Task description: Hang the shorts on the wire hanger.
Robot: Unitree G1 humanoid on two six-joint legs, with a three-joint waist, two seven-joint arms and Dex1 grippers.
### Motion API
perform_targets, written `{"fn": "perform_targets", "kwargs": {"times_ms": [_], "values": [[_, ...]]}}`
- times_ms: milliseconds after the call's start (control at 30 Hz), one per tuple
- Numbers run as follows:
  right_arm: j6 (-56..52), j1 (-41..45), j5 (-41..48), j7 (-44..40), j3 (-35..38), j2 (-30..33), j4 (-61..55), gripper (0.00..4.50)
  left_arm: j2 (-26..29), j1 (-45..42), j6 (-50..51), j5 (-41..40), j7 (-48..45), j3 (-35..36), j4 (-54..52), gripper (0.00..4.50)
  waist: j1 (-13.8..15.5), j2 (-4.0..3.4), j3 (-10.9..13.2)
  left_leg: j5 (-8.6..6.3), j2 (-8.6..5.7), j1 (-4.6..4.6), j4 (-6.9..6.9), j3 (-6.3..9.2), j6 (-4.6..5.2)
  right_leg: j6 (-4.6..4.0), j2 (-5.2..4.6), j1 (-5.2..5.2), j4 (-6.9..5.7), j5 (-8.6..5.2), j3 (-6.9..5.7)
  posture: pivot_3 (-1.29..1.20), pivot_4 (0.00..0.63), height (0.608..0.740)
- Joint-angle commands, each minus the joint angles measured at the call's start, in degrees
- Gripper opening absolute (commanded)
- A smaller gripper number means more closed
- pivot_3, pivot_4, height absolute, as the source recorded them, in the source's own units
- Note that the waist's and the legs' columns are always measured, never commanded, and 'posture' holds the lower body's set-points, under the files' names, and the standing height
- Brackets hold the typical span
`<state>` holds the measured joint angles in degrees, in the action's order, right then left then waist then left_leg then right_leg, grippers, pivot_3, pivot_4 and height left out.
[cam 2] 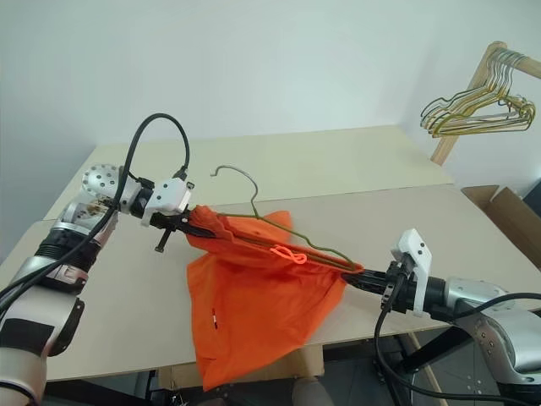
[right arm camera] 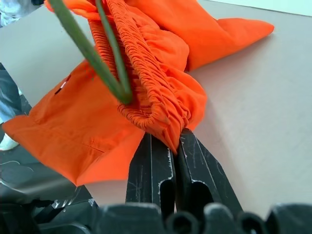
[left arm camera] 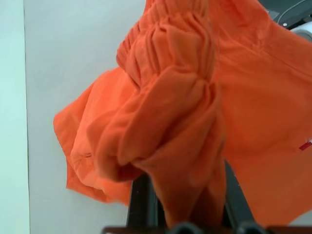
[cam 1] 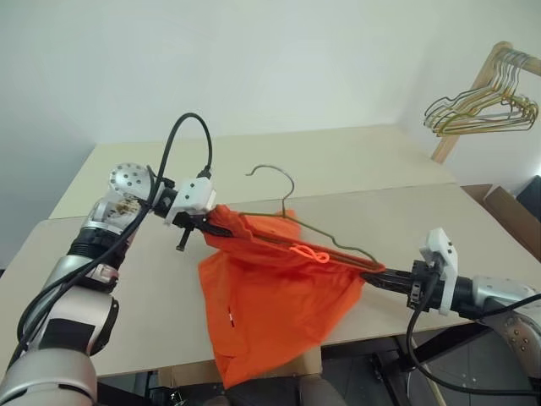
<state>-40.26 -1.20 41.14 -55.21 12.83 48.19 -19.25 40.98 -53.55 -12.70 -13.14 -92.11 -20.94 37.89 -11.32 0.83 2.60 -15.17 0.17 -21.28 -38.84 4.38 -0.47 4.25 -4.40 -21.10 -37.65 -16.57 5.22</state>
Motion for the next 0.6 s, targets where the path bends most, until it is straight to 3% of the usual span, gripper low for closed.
{"fn": "perform_targets", "kwargs": {"times_ms": [33, 267, 400, 600], "values": [[-0.81, 0.05, -0.08, 0.09, 4.94, 2.71, 2.22, 0.01, 3.2, -1.52, 0.01, 5.1, 2.15, 2.27, 3.35, 0.0, 0.12, 0.0, 0.0, 0.0, 0.0, 0.0, 0.0, 0.0, 0.0, 0.0, 0.0, 0.0, 0.0, 0.0, 0.0, -0.18, 0.003, 0.74], [-0.66, 0.29, 0.44, -0.86, 5.21, 3.75, 2.37, 0.01, 2.54, -1.37, -0.5, 11.18, 8.65, 1.42, 4.57, 0.0, 1.05, 0.01, 0.0, 0.0, 0.0, -0.01, 0.0, -0.01, 0.0, 0.01, 0.0, 0.0, 0.02, 0.0, 0.0, -0.18, 0.003, 0.74], [-0.26, 0.5, 0.66, -1.39, 5.64, 4.11, 2.66, 0.01, 3.06, -0.69, -6.25, 15.68, 11.0, -0.35, 5.54, 0.0, 1.29, 0.01, 0.0, 0.0, 0.0, -0.02, -0.01, -0.02, 0.0, 0.0, -0.01, 0.0, 0.03, 0.0, 0.0, -0.19, 0.003, 0.74], [0.14, -0.03, 0.26, -1.67, 5.62, 4.35, 2.36, 0.01, 3.05, -1.1, -8.96, 15.38, 7.59, -0.89, 6.62, 0.0, 1.2, 0.01, 0.0, 0.0, -0.01, -0.03, -0.01, -0.03, 0.0, 0.0, -0.01, 0.0, 0.03, 0.0, 0.0, -0.2, 0.0, 0.74]]}}
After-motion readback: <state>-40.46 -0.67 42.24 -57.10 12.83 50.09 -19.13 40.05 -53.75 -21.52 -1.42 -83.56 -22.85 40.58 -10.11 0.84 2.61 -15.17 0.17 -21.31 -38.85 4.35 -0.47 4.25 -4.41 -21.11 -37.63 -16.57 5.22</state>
